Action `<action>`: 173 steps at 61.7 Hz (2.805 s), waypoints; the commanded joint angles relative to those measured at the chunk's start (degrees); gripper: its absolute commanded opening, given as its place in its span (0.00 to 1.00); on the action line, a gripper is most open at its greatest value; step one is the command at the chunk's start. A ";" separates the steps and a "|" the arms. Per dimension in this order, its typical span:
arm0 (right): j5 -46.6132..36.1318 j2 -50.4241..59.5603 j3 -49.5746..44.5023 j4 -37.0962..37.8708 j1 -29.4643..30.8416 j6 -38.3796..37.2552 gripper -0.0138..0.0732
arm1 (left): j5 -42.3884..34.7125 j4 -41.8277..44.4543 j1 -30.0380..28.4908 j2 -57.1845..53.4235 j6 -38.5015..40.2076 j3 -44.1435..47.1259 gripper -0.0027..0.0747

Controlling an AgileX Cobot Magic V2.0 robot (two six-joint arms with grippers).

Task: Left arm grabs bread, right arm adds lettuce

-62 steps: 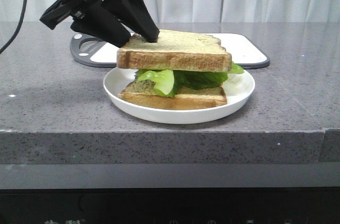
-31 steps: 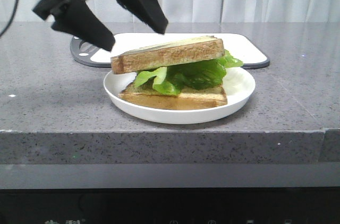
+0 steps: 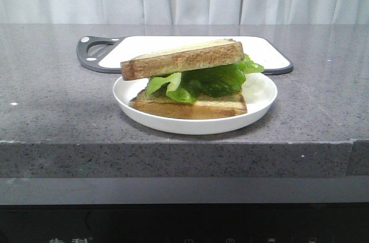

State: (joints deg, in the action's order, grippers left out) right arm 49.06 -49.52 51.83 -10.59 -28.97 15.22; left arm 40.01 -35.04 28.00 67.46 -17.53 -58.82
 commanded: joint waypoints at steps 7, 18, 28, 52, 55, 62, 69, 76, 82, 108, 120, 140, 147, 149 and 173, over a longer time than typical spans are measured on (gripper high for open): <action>-3.49 0.63 1.42 -0.82 -0.04 0.17 0.09 | -3.16 0.51 -0.11 -6.91 0.17 1.59 0.01; -5.08 1.24 1.42 -0.82 -0.04 0.17 0.09 | -4.82 3.65 -0.11 -12.50 0.27 4.63 0.01; -10.68 6.74 -1.63 -0.82 -0.04 0.17 0.09 | -12.16 6.86 -0.11 -20.56 0.27 10.09 0.01; -26.66 25.82 -20.40 0.08 -0.04 0.17 0.09 | -21.48 13.99 -0.11 -44.38 0.27 27.27 0.01; -26.92 28.44 -22.23 0.08 -0.04 0.17 0.09 | -22.40 14.13 -0.11 -47.25 0.27 29.26 0.01; -27.07 33.42 -25.67 0.08 -0.04 0.17 0.09 | -22.40 14.13 -0.11 -53.63 0.27 33.28 0.01; -27.20 36.40 -27.56 0.08 -0.04 0.17 0.09 | -22.51 14.13 -0.11 -58.16 0.27 35.83 0.01; -27.02 36.86 -27.62 0.08 -0.04 0.17 0.09 | -22.60 14.13 -0.11 -59.41 0.27 36.35 0.01; -27.07 36.86 -27.62 0.08 -0.04 0.17 0.09 | -22.09 14.13 -0.11 -59.41 0.27 36.48 0.01; -27.07 36.86 -27.62 0.03 -0.04 0.17 0.09 | -22.09 14.13 -0.11 -59.41 0.27 36.48 0.01; -27.07 36.86 -27.62 0.03 -0.04 0.17 0.09 | -22.66 27.69 -1.22 -60.41 11.47 37.70 0.01; -27.07 36.86 -27.62 0.03 -0.04 0.17 0.09 | -22.84 33.20 -18.70 -69.00 16.53 48.40 0.01; -26.88 36.80 -27.62 0.03 -0.04 0.17 0.09 | -23.60 32.49 -25.90 -68.83 16.53 51.53 0.01; -26.88 36.80 -27.62 0.03 -0.04 0.17 0.09 | -24.11 32.27 -27.47 -68.83 16.53 52.44 0.01; -26.77 36.80 -27.62 0.03 -0.04 0.17 0.09 | -32.39 31.68 -30.09 -68.83 16.53 59.51 0.01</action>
State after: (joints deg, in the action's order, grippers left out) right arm 26.61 -12.23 22.60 -10.80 -28.97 15.22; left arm 12.76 -2.71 -2.12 -0.37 -1.52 0.32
